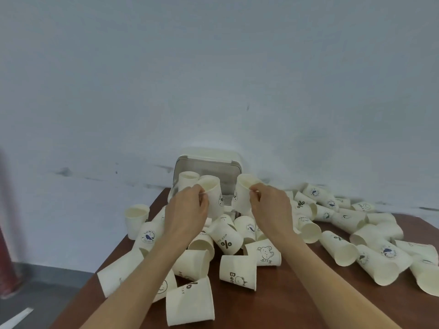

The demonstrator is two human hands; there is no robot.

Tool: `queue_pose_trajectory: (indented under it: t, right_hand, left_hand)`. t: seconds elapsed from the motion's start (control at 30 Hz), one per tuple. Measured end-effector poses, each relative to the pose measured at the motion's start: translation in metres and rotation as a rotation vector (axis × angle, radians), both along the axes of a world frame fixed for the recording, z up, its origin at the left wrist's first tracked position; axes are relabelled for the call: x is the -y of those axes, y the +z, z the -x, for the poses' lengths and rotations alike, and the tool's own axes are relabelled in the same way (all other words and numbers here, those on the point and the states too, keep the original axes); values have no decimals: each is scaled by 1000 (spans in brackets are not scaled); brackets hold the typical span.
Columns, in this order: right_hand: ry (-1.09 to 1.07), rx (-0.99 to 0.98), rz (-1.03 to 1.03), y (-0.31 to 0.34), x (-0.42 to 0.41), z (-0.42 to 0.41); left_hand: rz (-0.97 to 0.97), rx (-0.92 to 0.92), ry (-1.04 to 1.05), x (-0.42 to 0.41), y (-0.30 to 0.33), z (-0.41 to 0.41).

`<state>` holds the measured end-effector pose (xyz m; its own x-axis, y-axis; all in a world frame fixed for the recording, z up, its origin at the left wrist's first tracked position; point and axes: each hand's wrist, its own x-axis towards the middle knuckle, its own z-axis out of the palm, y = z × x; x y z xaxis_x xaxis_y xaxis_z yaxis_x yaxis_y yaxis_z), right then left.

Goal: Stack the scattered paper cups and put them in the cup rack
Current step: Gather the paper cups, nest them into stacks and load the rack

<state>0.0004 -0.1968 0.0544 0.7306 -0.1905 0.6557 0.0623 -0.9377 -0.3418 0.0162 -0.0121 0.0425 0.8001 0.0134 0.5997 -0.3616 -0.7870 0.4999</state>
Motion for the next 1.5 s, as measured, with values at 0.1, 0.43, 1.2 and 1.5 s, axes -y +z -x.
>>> queue_pose_trajectory:
  t: [0.1,0.43,1.2,1.5]
  right_hand:
    - [31,-21,1,8,-12,-23]
    - [58,-59,-2,21,-43,-106]
    - [40,-394,229,-11,-55,-205]
    - [110,-519,275,-20,-53,-198]
  left_hand:
    - [4,-33,36,-12,0,-16]
    - [-30,-52,77,-27,-1,-59]
    - [-16,-85,110,-69,-27,-97]
    - [8,-30,116,-55,-1,-129]
